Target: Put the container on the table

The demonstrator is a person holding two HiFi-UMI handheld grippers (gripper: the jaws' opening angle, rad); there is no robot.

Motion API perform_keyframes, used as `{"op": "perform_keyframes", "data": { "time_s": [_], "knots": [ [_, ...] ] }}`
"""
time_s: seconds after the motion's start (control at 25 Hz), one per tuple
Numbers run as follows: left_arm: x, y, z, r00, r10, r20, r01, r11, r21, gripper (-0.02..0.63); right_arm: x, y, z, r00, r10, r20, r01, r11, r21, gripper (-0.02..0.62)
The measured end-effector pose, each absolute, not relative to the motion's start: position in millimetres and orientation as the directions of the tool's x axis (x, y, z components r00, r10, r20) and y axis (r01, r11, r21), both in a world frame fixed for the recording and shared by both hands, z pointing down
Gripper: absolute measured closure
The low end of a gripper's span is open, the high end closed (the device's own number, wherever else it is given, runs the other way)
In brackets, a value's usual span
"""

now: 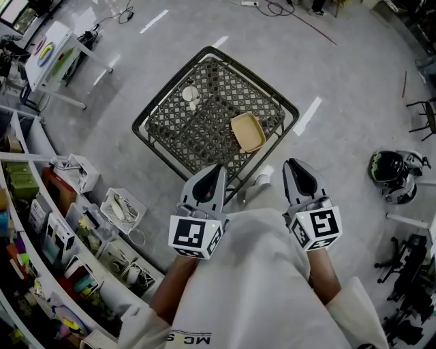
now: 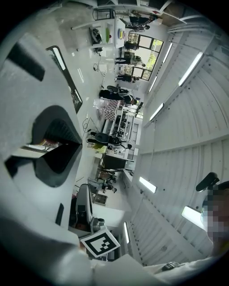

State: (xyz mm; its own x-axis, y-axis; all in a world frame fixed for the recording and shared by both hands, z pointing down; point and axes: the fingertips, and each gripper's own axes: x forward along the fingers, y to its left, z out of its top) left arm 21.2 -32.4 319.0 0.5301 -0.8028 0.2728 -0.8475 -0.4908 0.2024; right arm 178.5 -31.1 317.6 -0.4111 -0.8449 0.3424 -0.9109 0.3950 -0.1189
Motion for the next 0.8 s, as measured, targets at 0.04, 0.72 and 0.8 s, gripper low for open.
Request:
{"op": "perform_keyframes", "data": {
  "time_s": [0.04, 0.72, 0.8],
  "knots": [
    [22, -32, 319, 0.531, -0.802, 0.272, -0.847, -0.492, 0.202, 0.586, 179, -31, 317, -0.413, -0.845, 0.341, -0.91, 0.396, -0.12, 0.552],
    [17, -29, 323, 0.527, -0.805, 0.273, -0.849, -0.483, 0.215, 0.586, 171, -31, 318, -0.426, -0.835, 0.349, -0.904, 0.41, -0.121, 0.555],
    [18, -29, 324, 0.529, -0.803, 0.275, -0.848, -0.484, 0.216, 0.586, 170, -31, 319, -0.428, -0.833, 0.35, -0.903, 0.412, -0.122, 0.555]
  ]
}}
